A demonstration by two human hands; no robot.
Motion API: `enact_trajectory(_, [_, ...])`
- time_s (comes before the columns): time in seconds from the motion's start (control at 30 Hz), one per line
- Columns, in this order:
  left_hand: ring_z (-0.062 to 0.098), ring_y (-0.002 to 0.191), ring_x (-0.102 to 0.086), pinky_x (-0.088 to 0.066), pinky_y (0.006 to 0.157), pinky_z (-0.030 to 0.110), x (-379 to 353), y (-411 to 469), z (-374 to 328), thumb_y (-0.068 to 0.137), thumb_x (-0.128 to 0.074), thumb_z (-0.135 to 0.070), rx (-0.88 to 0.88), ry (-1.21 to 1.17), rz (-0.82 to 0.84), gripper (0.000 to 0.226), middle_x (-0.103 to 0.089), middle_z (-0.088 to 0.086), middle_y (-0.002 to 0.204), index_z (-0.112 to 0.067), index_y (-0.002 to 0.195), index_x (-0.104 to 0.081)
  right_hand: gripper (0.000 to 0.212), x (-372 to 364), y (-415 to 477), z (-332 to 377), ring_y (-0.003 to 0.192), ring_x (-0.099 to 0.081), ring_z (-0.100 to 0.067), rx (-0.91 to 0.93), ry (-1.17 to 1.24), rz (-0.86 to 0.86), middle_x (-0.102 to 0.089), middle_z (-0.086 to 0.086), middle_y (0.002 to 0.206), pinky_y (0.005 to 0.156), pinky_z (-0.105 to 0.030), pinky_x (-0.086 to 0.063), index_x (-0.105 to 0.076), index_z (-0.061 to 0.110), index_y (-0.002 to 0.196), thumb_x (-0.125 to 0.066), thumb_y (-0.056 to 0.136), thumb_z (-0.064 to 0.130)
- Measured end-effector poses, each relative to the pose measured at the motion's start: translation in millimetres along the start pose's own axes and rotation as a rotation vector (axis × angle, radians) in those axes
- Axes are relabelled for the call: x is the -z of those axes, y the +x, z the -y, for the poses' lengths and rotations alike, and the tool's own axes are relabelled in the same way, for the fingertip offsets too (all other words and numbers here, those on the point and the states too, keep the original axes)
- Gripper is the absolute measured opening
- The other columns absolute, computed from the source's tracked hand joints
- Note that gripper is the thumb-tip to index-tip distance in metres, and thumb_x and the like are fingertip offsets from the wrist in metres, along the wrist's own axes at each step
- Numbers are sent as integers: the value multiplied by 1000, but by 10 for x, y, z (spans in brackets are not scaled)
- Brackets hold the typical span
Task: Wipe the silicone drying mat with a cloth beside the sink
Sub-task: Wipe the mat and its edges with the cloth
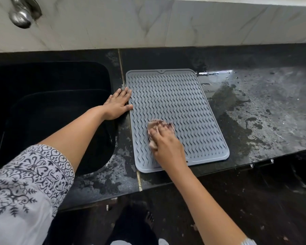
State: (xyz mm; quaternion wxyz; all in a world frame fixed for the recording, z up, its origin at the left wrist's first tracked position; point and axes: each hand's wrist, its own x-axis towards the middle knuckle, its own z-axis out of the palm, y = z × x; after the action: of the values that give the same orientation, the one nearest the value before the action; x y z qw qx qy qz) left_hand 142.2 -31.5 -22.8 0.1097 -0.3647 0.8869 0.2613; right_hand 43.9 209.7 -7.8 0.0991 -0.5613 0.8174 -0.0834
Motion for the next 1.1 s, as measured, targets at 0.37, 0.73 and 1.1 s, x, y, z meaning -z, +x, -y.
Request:
enact_trajectory(0.37, [13,143,20,9,115,41,-1,-28,-3,100,-31,-44,-16,-36,-1,66,20,-9,157,-29,150,10,26,676,-774,-15,86,-63,-17,-144,308,179,-68,7,97,75,-32,-52,-62,30,112,-54,87,27])
enact_trajectory(0.73, [12,143,19,9,114,39,-15,-5,4,100,-31,-45,-1,-25,-7,66,19,-10,157,-30,150,9,57,105,74,-56,142,-20,-22,5,-73,72,-23,-6,156,115,-35,-17,-24,20,148,-46,96,30])
enact_trajectory(1.1, [14,144,20,8,115,42,5,-13,-14,100,-31,-45,-2,-8,9,66,19,-8,158,-29,150,10,33,760,-524,-31,79,-57,-11,-106,247,263,-66,9,111,74,-32,-52,-59,34,121,-49,90,26])
